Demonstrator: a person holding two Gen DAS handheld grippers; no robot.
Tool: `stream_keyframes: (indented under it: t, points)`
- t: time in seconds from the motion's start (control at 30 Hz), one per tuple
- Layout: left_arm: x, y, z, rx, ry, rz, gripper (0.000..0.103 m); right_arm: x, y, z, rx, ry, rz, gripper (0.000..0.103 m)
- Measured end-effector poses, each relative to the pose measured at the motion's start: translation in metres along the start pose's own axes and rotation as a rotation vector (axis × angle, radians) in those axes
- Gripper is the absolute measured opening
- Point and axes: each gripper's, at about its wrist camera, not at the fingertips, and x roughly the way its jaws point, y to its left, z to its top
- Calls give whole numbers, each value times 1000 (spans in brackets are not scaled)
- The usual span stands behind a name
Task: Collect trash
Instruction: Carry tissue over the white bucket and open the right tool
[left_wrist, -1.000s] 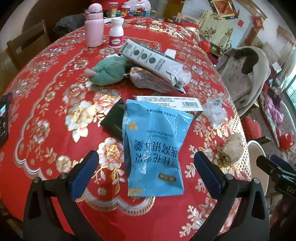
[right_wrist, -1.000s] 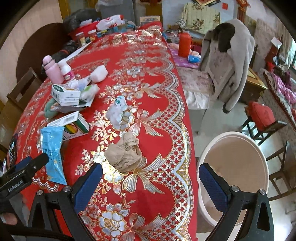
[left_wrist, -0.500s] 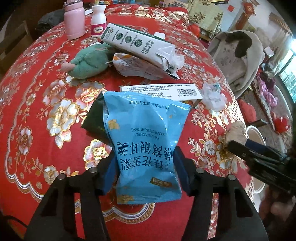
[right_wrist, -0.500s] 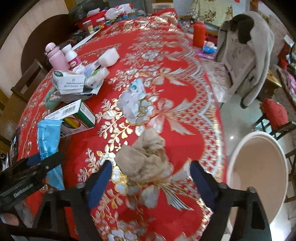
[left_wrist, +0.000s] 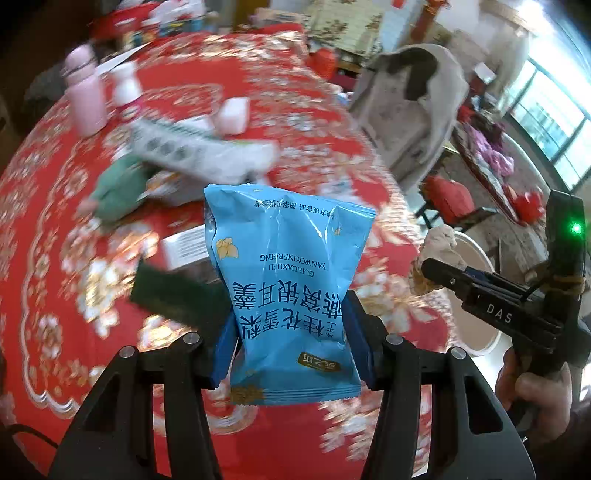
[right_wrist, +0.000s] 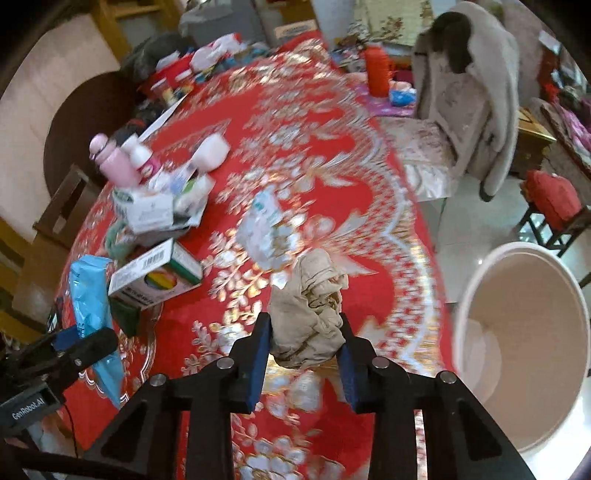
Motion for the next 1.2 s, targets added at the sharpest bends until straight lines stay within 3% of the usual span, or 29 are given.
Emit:
stream_keyframes:
  t: [0.43, 0.67, 1.07, 1.2]
  points:
    - [52, -150, 19, 117, 20, -79, 52, -50, -129, -5, 76, -10, -105, 33]
    - [82, -211, 21, 175, 52, -98, 52, -61, -191, -20, 151, 20, -159, 33]
    - [115, -245, 14, 154, 100, -125, 56, -58, -234, -40, 218, 77, -175, 33]
    - [126, -250, 12, 152, 152, -178, 59, -59, -241, -42, 230, 74, -185, 52]
